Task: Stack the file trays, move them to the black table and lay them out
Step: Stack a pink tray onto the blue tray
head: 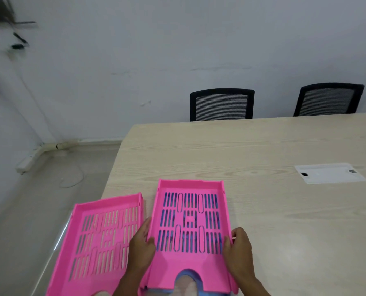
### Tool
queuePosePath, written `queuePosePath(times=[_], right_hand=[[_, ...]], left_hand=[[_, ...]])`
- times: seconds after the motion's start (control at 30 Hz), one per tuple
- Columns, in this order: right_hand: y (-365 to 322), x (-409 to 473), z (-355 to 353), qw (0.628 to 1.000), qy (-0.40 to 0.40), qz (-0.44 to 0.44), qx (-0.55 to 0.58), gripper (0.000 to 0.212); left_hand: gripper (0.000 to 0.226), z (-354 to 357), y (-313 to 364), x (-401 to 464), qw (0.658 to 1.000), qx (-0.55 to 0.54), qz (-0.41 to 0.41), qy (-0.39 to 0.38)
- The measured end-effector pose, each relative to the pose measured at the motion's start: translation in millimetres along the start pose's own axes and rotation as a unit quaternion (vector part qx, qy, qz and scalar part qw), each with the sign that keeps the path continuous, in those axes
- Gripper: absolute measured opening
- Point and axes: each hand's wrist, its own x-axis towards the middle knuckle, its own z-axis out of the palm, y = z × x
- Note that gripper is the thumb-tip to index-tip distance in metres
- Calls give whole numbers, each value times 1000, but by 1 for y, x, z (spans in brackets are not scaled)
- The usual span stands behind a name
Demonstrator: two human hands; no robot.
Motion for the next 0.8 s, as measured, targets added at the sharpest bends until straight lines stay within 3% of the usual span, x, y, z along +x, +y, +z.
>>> queuePosePath(times=[0.23,0.33,0.43,0.57,0.8], right_hand=[[3,0,-1,1000,-6,26,-2,15],[6,0,-1,999,-33,31,-11,3],[9,9,-4,996,-80,27,-3,25],[3,29,-20,992,-130,6,9,21],[3,39,-32,994,-112,-7,6,41]], left_hand=[[71,2,1,1,1000,-6,-7,-8],[61,4,2,-2,1000,-14,-20,-7],[47,12,4,-11,999,9,-42,-17],[46,22,9,-23,999,22,-44,-17],[46,38,-10,-20,998,55,-26,-3]])
